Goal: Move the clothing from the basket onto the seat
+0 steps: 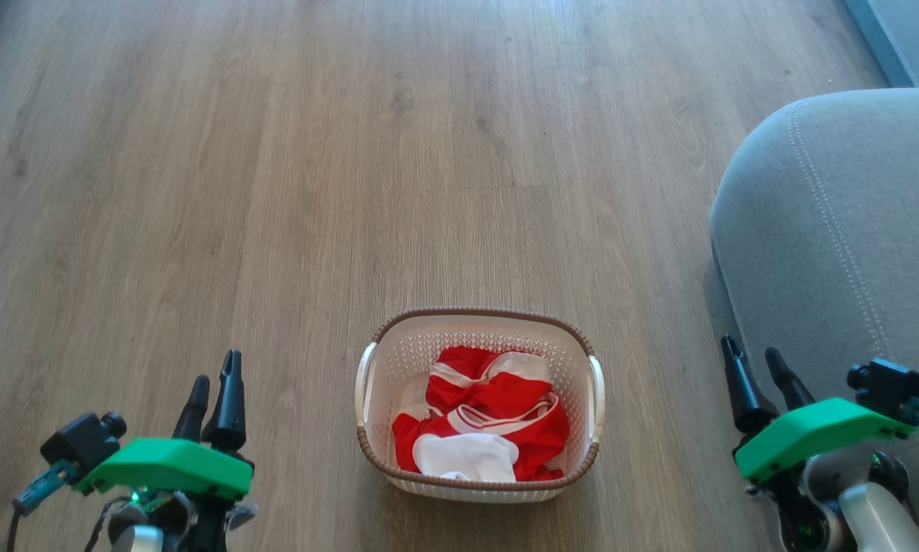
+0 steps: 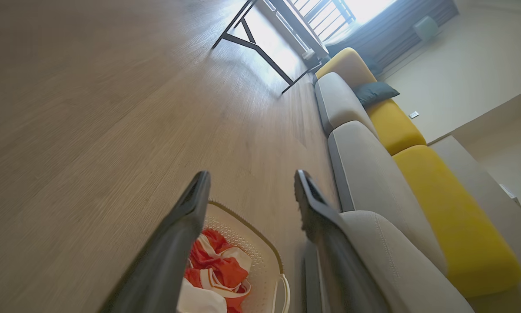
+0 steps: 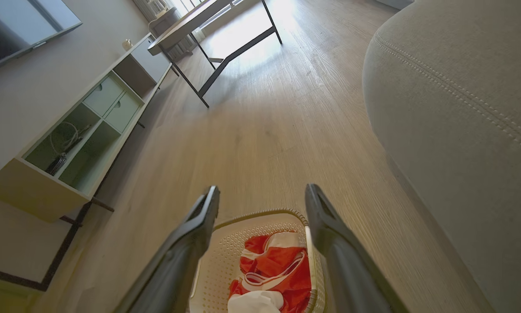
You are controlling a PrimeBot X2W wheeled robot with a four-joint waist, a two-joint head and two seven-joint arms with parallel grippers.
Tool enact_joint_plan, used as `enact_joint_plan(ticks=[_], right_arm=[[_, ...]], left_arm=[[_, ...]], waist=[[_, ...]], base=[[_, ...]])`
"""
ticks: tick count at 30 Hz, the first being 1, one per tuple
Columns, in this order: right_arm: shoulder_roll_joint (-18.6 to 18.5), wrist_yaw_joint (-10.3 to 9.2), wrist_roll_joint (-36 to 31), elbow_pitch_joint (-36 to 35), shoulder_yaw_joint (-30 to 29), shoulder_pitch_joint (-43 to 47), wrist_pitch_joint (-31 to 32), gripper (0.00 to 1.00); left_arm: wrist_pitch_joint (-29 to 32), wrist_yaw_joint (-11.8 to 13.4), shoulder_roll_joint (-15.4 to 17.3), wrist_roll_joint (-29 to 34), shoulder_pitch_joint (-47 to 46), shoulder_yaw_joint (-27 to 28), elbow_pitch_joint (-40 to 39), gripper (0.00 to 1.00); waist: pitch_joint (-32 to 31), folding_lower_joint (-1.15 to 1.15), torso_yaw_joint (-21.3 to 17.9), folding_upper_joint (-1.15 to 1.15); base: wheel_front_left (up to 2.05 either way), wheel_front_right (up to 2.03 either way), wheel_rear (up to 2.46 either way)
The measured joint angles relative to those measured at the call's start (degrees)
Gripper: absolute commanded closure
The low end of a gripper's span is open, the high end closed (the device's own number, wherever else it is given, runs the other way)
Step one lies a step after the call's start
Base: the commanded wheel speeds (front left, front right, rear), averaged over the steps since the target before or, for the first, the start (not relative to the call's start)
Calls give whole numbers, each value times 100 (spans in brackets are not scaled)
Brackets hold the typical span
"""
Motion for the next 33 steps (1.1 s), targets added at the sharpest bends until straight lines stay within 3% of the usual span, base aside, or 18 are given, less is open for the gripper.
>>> enact_joint_plan(ticks=[15,33], right_arm=[[-185,0,-970,-37,368,-7,-248,0],[-322,0,-2038,-233,416,-5,-553,0]], left_arm=[[-250,-47,57,1234,-68,14,40,0],[-513,-52,94,2468,-76,20,119,0]], waist=[[8,0,-35,0],[16,0,-60,0]], base=[[0,0,0],[0,0,0]])
